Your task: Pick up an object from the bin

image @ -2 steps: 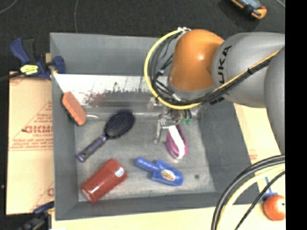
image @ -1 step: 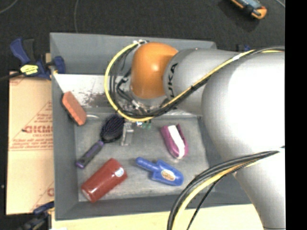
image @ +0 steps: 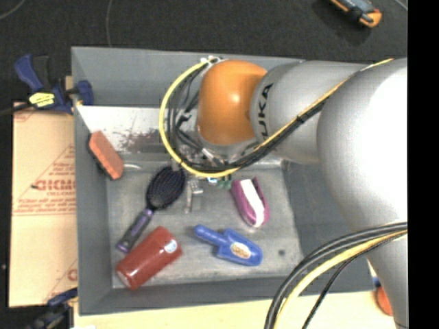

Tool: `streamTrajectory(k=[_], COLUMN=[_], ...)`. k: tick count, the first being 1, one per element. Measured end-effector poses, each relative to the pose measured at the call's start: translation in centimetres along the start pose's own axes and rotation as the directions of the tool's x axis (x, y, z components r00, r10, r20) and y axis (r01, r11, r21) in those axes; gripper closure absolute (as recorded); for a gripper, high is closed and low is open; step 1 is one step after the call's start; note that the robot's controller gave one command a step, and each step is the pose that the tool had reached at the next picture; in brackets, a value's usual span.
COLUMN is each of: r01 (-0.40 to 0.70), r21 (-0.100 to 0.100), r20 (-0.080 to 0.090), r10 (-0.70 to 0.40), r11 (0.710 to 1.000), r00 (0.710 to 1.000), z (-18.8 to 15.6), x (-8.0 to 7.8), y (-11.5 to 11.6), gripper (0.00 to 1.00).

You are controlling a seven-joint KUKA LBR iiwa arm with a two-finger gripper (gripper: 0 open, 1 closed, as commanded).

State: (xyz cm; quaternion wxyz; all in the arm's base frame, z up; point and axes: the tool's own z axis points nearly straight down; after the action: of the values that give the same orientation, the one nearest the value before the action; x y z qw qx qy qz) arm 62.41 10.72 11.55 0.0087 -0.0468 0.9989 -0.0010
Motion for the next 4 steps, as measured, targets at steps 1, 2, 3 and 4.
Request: streamTrajectory(k=[1,2,3,4], r01=[0.189,0.329,0.408,0.407], r21=[-0.005,0.001,-0.003,-0.003], r20=[-0.002,0.004,0.004,0.004], r10=[-0.189,-0.329,-0.408,-0.407], r11=[0.982,0.944,0.913,0.913], r00=[0.982,0.944,0.913,0.913], z=[1.5,4.4,4.3,4.3], x=[-3.2,-2.6,-3.1,-3.1], y=[2.3,1.6,0.5,0.5], gripper=[0.00,0.00,1.00,1.00])
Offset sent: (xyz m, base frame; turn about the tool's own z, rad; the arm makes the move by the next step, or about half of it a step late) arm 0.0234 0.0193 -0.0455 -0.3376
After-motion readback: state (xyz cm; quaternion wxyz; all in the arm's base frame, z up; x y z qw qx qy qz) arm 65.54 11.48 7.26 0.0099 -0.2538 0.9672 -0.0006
